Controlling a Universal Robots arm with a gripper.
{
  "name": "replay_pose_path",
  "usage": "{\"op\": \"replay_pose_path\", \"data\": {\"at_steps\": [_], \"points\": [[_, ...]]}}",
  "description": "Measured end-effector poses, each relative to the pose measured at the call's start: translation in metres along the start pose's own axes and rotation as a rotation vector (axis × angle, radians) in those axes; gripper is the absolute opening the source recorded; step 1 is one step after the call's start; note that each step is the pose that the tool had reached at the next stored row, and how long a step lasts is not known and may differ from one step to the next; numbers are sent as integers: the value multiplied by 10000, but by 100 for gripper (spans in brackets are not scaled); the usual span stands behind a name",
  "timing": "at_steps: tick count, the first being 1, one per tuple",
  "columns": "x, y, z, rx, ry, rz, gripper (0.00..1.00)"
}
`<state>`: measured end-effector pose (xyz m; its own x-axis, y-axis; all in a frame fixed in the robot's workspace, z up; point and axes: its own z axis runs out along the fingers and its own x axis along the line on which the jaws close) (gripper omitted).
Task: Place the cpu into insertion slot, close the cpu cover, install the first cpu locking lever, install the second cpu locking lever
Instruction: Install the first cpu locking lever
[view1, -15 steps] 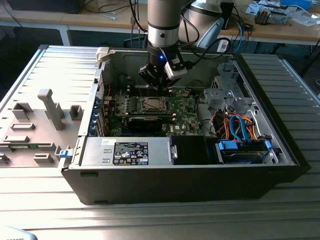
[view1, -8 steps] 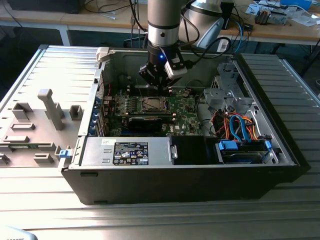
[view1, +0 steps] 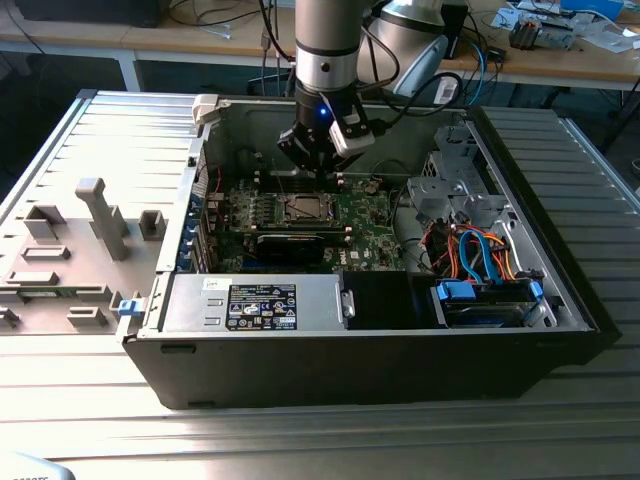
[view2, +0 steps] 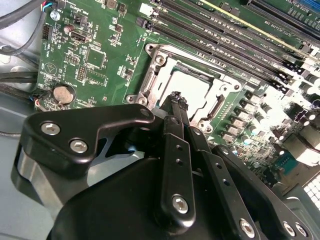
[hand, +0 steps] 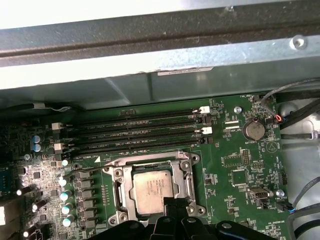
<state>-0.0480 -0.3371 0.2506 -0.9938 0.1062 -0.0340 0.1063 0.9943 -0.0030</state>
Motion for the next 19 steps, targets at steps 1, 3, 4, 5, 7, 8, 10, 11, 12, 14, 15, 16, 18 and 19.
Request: {"op": "replay_pose_path", "data": {"at_steps": [1, 3, 4, 5, 7, 8, 10, 11, 12, 14, 15, 16, 18, 19], "points": [[0, 0, -2, 0, 0, 0, 11], [0, 0, -5, 0, 0, 0, 11], [0, 0, -6, 0, 0, 0, 11], [0, 0, -8, -1, 0, 0, 11], [-1, 0, -13, -1, 0, 0, 11], [0, 0, -14, 0, 0, 0, 11], [-1, 0, -18, 0, 0, 0, 11], [-1, 0, -20, 0, 0, 0, 11], [-1, 0, -22, 0, 0, 0, 11], [-1, 0, -24, 0, 0, 0, 11], [-1, 0, -25, 0, 0, -1, 11], [-1, 0, -27, 0, 0, 0, 11], [-1, 0, -31, 0, 0, 0, 11], [-1, 0, -32, 0, 0, 0, 11]]}}
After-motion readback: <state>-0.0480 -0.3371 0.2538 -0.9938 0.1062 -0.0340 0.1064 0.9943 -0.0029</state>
